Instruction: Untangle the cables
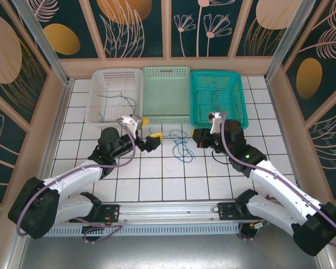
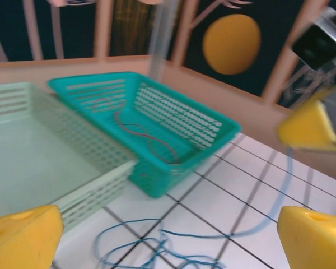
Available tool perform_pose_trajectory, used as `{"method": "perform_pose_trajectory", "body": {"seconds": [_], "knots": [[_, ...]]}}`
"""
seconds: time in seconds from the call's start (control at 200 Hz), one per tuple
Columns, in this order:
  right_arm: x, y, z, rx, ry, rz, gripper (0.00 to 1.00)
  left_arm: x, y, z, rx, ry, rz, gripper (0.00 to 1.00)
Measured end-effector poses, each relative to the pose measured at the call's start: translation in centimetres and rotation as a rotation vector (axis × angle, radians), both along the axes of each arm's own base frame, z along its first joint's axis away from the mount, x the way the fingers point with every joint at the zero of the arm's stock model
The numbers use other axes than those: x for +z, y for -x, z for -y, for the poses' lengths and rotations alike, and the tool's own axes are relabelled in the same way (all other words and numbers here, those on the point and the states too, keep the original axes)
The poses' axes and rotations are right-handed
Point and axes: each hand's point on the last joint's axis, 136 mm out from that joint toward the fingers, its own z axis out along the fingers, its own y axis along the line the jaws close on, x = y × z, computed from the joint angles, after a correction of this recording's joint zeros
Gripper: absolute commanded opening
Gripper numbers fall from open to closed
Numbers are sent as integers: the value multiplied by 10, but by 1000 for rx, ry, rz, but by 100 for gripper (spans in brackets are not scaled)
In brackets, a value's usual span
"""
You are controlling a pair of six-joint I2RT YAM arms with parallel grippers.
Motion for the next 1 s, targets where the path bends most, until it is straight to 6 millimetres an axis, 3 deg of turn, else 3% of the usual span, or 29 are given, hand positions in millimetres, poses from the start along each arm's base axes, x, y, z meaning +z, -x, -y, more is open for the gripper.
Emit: {"method": "perform_pose_trajectory", "body": {"seconds": [0.21, 0.335, 0.435, 0.601, 0.721, 0.846, 1.001], "knots": [[18, -2, -8, 51, 8, 25, 0, 15, 27, 44, -198, -6, 61, 96], [26, -4, -11, 72, 27, 38, 0, 24, 27, 51, -205, -6, 100, 96], [51, -7, -11, 80, 29, 93, 0, 30, 20, 47, -152, 7, 130, 99], [120, -14, -15, 94, 3, 249, 0, 33, 19, 28, -54, 36, 170, 99], [153, -23, -20, 102, 1, 329, 0, 38, 19, 14, 17, 56, 190, 99], [164, -42, -24, 93, 19, 358, 0, 40, 20, -4, 96, 72, 205, 98], [157, -79, -26, 58, 57, 353, 0, 41, 21, -24, 188, 87, 218, 99]]}}
